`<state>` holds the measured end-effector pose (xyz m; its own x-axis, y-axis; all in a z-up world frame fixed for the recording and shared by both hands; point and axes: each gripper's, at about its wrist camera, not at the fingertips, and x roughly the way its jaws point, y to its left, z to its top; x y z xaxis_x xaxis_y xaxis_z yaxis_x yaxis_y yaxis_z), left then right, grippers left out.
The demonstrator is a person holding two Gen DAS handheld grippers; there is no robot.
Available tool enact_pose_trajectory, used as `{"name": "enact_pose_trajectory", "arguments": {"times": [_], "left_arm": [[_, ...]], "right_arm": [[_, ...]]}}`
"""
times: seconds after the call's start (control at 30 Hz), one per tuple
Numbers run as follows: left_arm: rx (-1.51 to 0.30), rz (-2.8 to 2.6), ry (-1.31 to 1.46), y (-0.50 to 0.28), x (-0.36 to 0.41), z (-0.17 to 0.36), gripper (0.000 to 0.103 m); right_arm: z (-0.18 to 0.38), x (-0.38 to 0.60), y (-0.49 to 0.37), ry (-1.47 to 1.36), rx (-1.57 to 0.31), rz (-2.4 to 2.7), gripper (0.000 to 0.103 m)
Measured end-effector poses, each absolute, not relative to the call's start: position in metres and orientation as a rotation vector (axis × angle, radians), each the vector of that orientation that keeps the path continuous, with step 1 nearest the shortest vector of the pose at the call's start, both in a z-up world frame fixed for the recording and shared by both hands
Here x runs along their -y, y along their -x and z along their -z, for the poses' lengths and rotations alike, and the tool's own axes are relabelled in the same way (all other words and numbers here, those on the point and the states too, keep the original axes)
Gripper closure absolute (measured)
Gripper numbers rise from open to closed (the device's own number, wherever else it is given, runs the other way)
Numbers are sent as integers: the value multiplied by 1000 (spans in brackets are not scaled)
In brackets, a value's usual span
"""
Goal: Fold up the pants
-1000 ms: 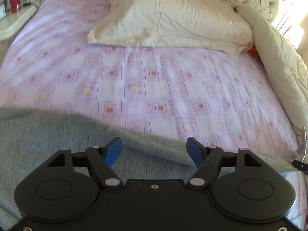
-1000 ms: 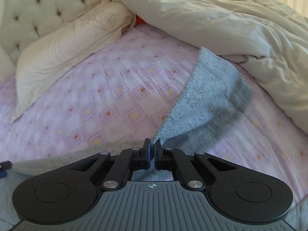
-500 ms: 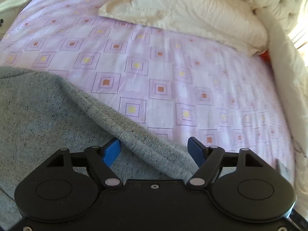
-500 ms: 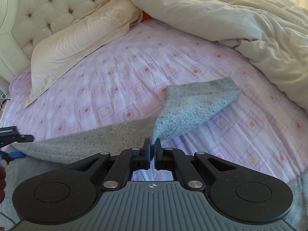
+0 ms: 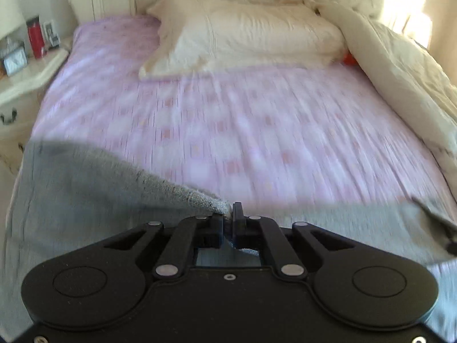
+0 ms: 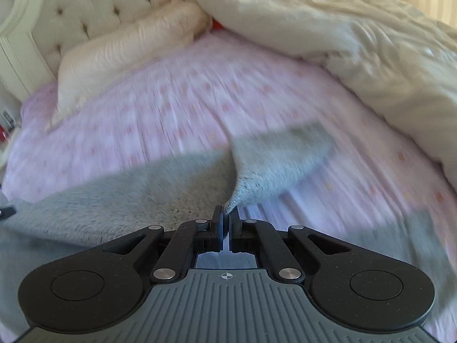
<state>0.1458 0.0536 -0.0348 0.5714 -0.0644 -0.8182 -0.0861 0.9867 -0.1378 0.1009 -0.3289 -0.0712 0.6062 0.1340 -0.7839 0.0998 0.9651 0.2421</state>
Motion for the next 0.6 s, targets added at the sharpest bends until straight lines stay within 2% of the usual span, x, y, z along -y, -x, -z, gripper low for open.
{"name": "enact_pose_trajectory", "arguments": {"times": [0.2, 0.43, 0.53, 0.6], "left_arm": [[-1126, 14, 170, -70, -52, 91, 96], [-1117, 36, 134, -64, -45, 103, 96], [-1129, 23, 170, -66, -48, 104, 97], [-1126, 24, 155, -65, -48, 103, 97]], "right_arm": [[101, 329, -71, -249, -998, 1, 97], [59, 304, -68, 3, -778, 78, 90], [61, 290, -85, 104, -716, 55, 84], [69, 280, -101, 143, -717, 33, 84]]}}
